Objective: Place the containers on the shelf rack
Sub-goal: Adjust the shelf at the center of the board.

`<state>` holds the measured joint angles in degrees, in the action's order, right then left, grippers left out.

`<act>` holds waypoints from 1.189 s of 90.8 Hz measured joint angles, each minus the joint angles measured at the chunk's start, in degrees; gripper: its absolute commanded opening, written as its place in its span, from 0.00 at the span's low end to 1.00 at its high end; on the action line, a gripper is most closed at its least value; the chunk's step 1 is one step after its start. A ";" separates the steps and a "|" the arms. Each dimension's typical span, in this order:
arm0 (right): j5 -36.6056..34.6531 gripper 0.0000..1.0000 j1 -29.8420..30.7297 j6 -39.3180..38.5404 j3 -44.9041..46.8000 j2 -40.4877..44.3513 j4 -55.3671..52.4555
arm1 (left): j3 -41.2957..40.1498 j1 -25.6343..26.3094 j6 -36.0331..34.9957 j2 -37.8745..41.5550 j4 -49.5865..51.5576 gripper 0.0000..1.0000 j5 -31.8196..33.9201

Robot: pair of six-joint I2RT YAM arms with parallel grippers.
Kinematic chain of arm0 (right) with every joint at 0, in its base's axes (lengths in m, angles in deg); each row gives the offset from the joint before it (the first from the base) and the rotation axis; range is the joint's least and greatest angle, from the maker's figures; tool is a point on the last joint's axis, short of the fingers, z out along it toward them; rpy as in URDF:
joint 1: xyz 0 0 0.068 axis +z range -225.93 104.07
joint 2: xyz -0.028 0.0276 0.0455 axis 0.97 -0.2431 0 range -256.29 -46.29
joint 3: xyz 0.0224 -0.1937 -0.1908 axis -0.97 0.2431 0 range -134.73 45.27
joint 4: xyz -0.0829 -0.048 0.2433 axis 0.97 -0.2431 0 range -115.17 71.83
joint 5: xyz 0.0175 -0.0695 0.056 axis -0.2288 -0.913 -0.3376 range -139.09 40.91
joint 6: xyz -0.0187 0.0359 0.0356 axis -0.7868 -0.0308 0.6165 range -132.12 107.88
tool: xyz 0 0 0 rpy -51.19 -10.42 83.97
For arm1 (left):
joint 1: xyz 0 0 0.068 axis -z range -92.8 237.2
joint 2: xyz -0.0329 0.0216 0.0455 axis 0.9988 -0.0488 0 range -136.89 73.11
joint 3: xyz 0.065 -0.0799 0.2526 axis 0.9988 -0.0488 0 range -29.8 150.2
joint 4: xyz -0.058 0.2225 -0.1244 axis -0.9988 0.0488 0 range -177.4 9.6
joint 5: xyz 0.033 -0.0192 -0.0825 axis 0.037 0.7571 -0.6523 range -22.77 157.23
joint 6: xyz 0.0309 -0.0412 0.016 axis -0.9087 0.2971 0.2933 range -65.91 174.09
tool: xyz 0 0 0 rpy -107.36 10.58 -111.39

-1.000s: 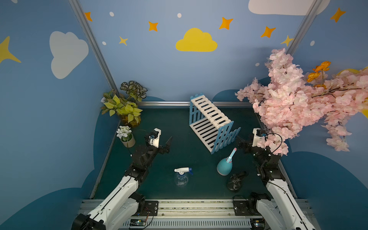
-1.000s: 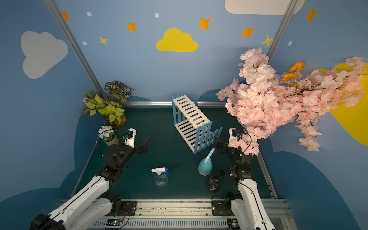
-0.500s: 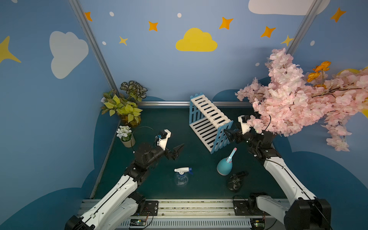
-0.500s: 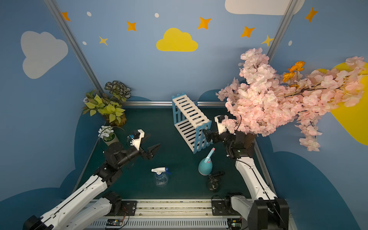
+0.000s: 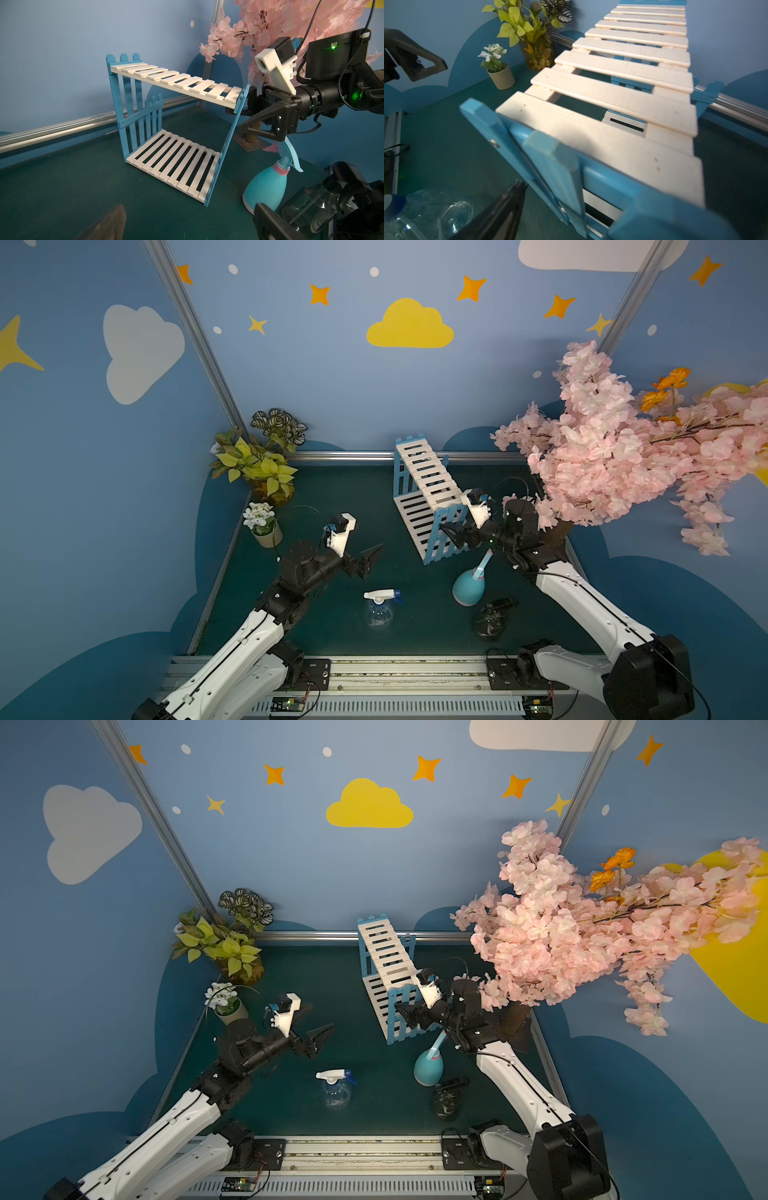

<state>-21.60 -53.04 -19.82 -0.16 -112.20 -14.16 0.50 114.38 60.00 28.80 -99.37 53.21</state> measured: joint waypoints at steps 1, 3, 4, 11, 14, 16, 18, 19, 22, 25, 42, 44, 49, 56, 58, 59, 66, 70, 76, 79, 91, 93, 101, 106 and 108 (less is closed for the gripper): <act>-0.17 0.75 0.63 -0.04 0.00 0.04 0.04 | 0.00 0.00 0.09 0.22 0.09 1.00 0.24; -0.48 0.73 1.42 0.15 0.00 0.15 0.04 | 0.00 0.00 0.13 0.50 0.17 1.00 0.42; -0.63 0.72 1.97 0.22 0.00 0.17 0.07 | 0.00 0.00 0.15 0.68 0.24 1.00 0.70; -2.40 0.62 5.53 1.07 0.00 0.39 0.26 | 0.00 0.00 0.35 1.75 0.85 1.00 1.53; -3.04 0.58 7.19 1.40 0.00 0.39 0.44 | 0.00 0.00 0.39 2.16 1.16 1.00 1.99; -3.34 0.56 8.13 1.64 0.00 0.39 0.50 | 0.00 0.00 0.46 2.40 1.36 1.00 2.25; -3.96 0.53 9.14 1.77 0.00 0.39 0.66 | 0.00 0.02 0.52 2.60 1.57 1.00 2.51; -4.13 0.52 9.55 1.73 0.00 0.39 0.74 | 0.00 0.00 0.57 2.71 1.68 1.00 2.58; -4.63 0.48 10.64 1.95 0.00 0.37 0.90 | 0.00 0.02 0.59 2.89 2.03 1.00 3.13; -5.18 0.43 11.82 2.19 0.00 0.31 1.11 | 0.00 0.02 0.63 2.97 2.32 1.00 3.56; -6.91 0.23 16.00 3.23 -3.02 -3.91 2.34 | 0.02 0.00 1.40 3.13 4.07 1.00 5.97; -6.93 0.19 16.59 3.32 -3.65 -5.03 2.67 | 0.02 0.00 1.55 3.17 4.24 1.00 6.27; -6.47 0.13 17.66 3.93 -5.27 -7.65 3.54 | 0.02 0.02 1.86 3.39 4.76 1.00 6.82; -5.29 0.08 19.43 5.01 -7.23 -11.13 5.35 | 0.26 0.00 2.14 3.93 5.90 1.00 7.50; -5.35 0.07 19.98 5.25 -7.65 -11.89 6.10 | 0.46 0.00 2.25 4.09 6.32 1.00 7.74; -5.38 0.06 20.26 5.27 -7.91 -12.31 6.32 | 0.59 0.02 2.25 4.20 6.45 1.00 7.78; -5.53 0.00 21.73 6.10 -9.11 -14.80 8.55 | 1.90 0.00 2.45 4.94 8.39 1.00 9.07; -6.38 0.00 22.71 6.64 -9.79 -16.06 9.86 | 2.78 0.00 2.54 5.51 9.64 1.00 10.12; -9.05 0.00 24.41 7.19 -11.17 -18.05 11.26 | 3.80 0.00 2.64 6.60 11.21 1.00 11.80; -11.08 0.00 25.38 7.34 -12.20 -19.19 11.67 | 4.15 0.00 2.69 7.23 12.04 1.00 12.66; -22.16 0.00 30.12 8.68 -19.34 -26.29 12.26 | 4.52 0.00 2.69 9.90 15.28 1.00 16.09; -24.33 0.00 30.97 9.05 -20.90 -27.89 12.50 | 4.52 0.00 2.67 10.27 15.91 1.00 16.55; -31.85 0.00 33.53 10.27 -26.21 -33.33 13.81 | 4.52 0.00 2.64 11.61 18.05 1.00 18.36; -37.13 0.00 35.19 10.47 -29.31 -36.63 15.08 | 4.52 0.00 2.60 12.44 19.41 1.00 19.43; -39.65 0.00 36.02 10.45 -30.53 -38.03 15.87 | 4.52 0.00 2.51 12.83 20.02 1.00 19.98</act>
<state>-61.25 -17.02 -9.37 -30.69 -150.23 1.71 5.03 114.38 62.52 41.63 -79.34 73.19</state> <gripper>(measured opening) 0.138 0.999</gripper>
